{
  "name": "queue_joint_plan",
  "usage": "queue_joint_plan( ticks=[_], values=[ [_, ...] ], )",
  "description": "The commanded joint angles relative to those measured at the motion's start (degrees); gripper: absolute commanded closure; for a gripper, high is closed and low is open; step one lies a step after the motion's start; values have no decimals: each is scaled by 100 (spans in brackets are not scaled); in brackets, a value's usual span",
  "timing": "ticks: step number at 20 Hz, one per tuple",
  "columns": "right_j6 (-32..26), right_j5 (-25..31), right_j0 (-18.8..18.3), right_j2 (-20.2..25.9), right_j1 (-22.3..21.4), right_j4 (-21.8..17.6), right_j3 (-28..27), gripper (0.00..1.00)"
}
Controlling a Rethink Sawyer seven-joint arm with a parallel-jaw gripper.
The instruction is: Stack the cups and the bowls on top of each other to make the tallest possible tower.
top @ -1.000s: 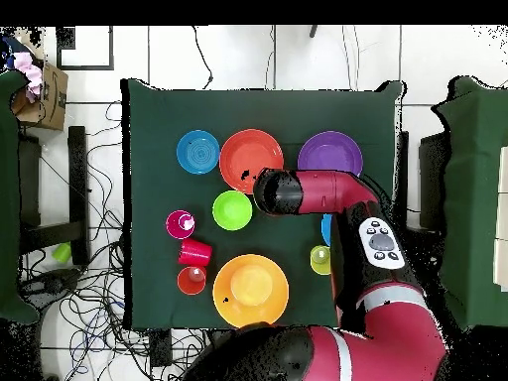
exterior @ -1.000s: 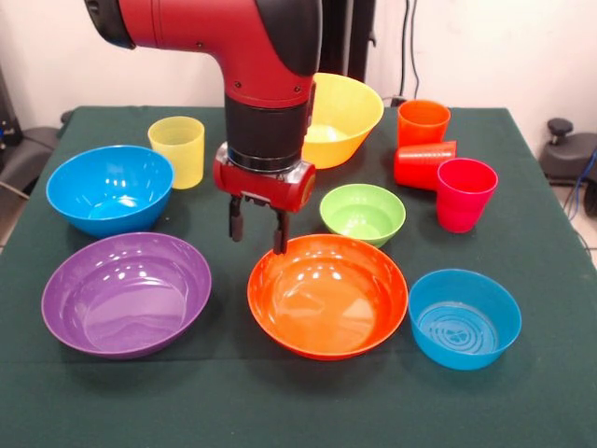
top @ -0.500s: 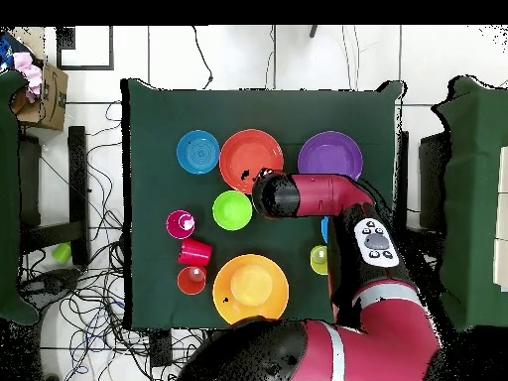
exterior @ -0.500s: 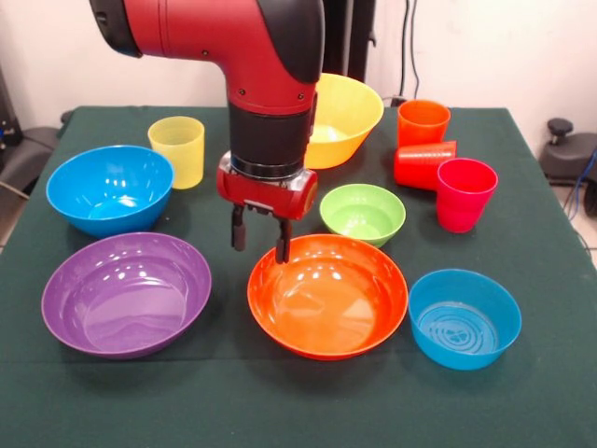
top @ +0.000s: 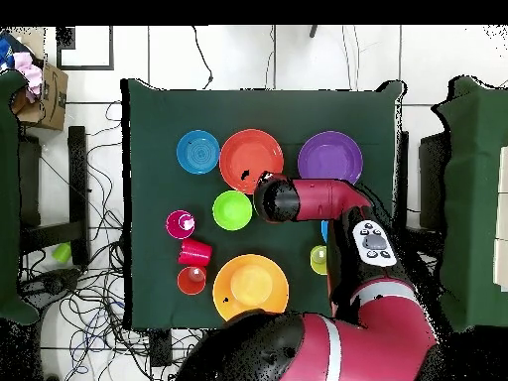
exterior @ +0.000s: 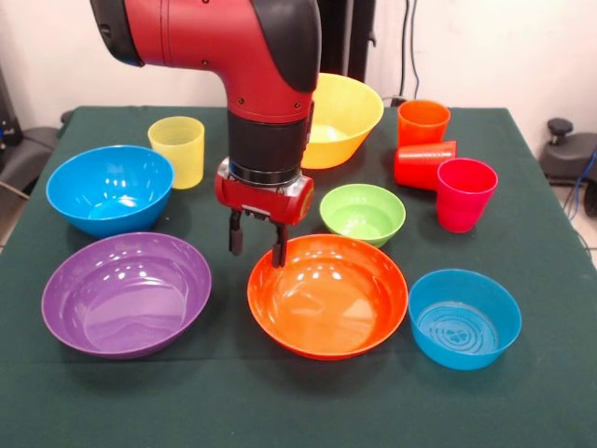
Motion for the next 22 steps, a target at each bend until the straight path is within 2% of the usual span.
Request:
queue_joint_plan(
  ticks=[1, 8, 11, 22],
  values=[
    [380, -233, 159, 104, 360, -24, 92, 0],
    [295, -147, 166, 99, 464, -33, 0, 0],
    [450, -299, 246, 90, 579, 18, -28, 0],
    [465, -337, 305, 47, 435, 50, 18, 0]
  ],
)
